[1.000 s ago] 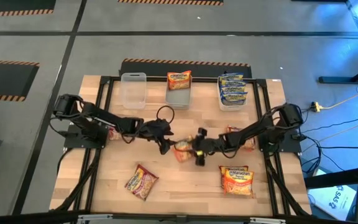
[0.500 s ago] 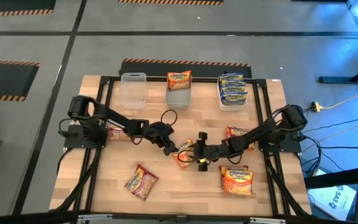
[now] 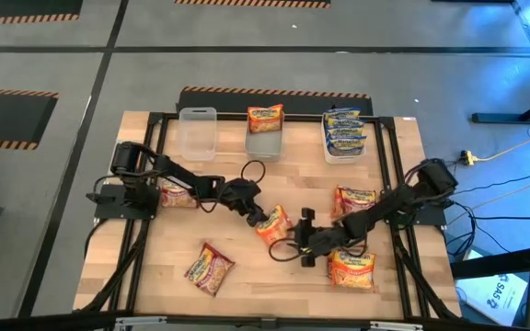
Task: Sort Maruchan noodles
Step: Put the orange noodle pack into the gray bin
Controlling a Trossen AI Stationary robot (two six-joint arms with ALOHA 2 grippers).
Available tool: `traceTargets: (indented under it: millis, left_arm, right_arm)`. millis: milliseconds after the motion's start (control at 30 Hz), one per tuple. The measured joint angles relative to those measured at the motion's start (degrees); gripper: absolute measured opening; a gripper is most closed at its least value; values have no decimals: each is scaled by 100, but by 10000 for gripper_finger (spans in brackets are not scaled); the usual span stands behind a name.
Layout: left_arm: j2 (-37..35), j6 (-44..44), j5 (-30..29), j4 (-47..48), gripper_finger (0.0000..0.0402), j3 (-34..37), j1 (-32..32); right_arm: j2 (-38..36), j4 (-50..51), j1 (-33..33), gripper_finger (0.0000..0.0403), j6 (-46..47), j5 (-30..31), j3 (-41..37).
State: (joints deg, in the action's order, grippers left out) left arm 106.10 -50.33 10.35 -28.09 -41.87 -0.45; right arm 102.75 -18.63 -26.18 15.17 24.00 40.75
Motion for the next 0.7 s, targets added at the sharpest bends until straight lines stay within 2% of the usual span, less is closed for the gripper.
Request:
traceTargets:
  millis: [200,367,533,700]
  left_arm:
    - [140,-15,427,15,252,-277,-89]
    - [94,-35,511,-135,252,-345,-87]
    - [94,-125,920,-308,252,-345,-94]
    - [243,-208,717,-348,252,-348,-240]
  right_arm:
    - [286,-284,75,197,-42,109,31]
    - [294,-282,76,197,-36,109,31]
    - [296,-286,71,197,-18,107,31]
    - [309,-456,71,197,-38,90,22]
